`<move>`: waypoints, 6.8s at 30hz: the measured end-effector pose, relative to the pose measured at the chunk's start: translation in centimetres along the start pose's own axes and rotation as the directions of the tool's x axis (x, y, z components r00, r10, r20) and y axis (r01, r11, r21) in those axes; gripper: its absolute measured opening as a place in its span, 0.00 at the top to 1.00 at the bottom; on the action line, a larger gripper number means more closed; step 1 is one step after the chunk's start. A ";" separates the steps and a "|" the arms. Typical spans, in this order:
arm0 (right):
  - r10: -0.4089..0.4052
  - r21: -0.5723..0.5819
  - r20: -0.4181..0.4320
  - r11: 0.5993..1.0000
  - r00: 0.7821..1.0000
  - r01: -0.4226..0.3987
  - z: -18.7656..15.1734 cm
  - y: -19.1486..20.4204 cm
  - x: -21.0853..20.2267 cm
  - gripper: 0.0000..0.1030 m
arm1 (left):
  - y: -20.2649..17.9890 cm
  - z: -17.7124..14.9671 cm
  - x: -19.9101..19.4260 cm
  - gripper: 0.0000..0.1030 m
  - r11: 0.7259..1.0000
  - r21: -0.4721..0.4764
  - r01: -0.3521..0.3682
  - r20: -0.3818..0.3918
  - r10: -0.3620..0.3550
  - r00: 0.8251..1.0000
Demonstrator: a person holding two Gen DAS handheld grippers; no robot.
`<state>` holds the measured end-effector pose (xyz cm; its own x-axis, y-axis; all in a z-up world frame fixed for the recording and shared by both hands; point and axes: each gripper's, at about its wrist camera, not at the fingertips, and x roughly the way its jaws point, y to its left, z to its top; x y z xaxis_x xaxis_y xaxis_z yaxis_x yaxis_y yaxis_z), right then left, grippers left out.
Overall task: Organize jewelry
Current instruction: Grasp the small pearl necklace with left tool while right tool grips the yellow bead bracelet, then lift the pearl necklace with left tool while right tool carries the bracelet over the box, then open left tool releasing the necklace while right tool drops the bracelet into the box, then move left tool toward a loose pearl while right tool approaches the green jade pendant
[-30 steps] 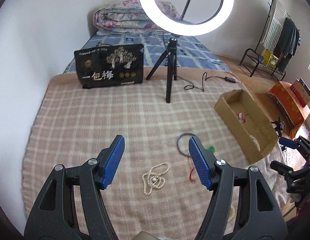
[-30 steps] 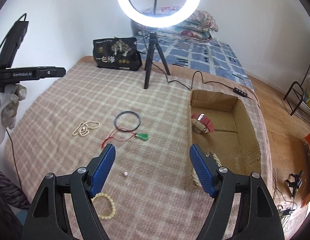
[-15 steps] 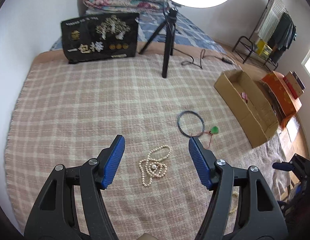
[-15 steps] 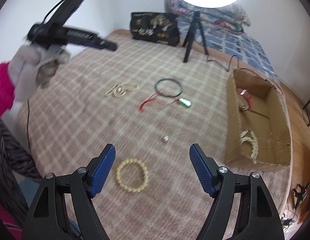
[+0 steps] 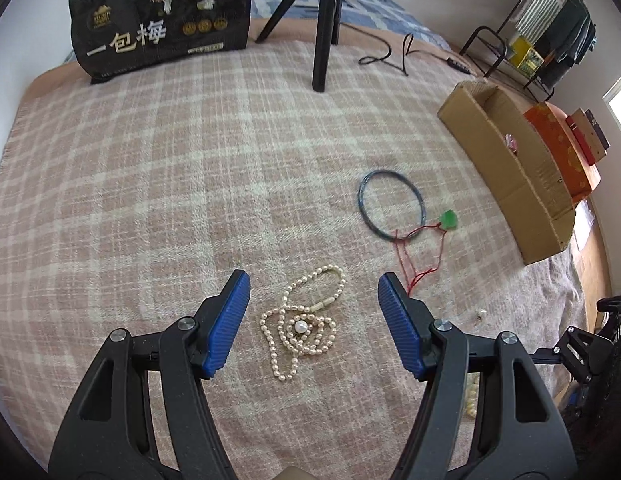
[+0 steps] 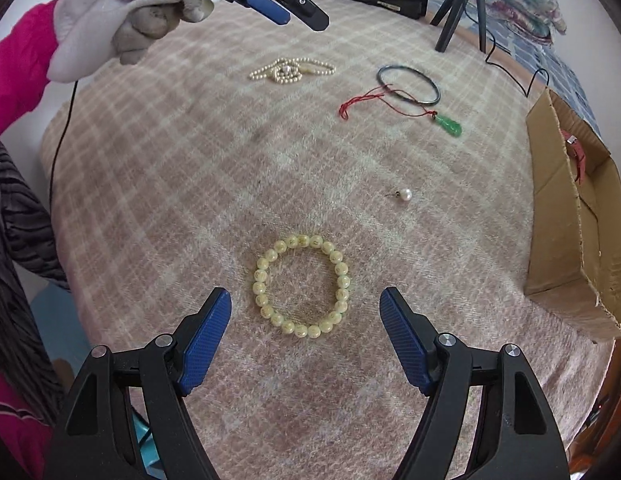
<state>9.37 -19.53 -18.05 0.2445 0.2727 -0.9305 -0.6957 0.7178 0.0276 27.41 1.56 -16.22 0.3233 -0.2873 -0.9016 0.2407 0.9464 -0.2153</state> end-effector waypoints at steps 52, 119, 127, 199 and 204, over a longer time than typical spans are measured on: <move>-0.035 0.030 -0.073 0.999 0.997 0.037 2.1 -0.2 4.2 0.41 | -0.6 -0.6 2.5 0.95 0.996 0.001 -0.092 -0.032 0.092 0.995; -0.202 0.272 0.223 0.952 0.954 0.138 1.1 -9.4 -9.1 0.88 | -11.6 6.0 -13.7 0.95 0.988 0.111 0.107 0.351 -0.140 0.926; -0.248 0.352 0.222 0.922 0.943 0.159 -0.2 -13.3 -10.5 0.88 | -16.0 9.3 -12.1 0.95 0.977 0.157 0.146 0.342 -0.193 0.920; -0.395 0.401 0.137 0.860 0.908 0.314 -0.1 -18.4 -8.9 0.30 | -25.3 14.3 -4.1 0.58 0.958 0.287 0.000 0.271 -0.082 0.959; -0.366 0.404 0.168 0.872 0.915 0.275 0.6 -17.5 -9.2 0.30 | -21.9 13.3 -6.5 0.58 0.967 0.252 -0.040 0.301 -0.039 0.953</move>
<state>19.72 -34.19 -9.75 0.5919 0.0944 -0.8005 -0.2667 0.9601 -0.0840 32.22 -19.29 -0.68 0.5739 -0.3549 -0.7380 0.4505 0.8894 -0.0774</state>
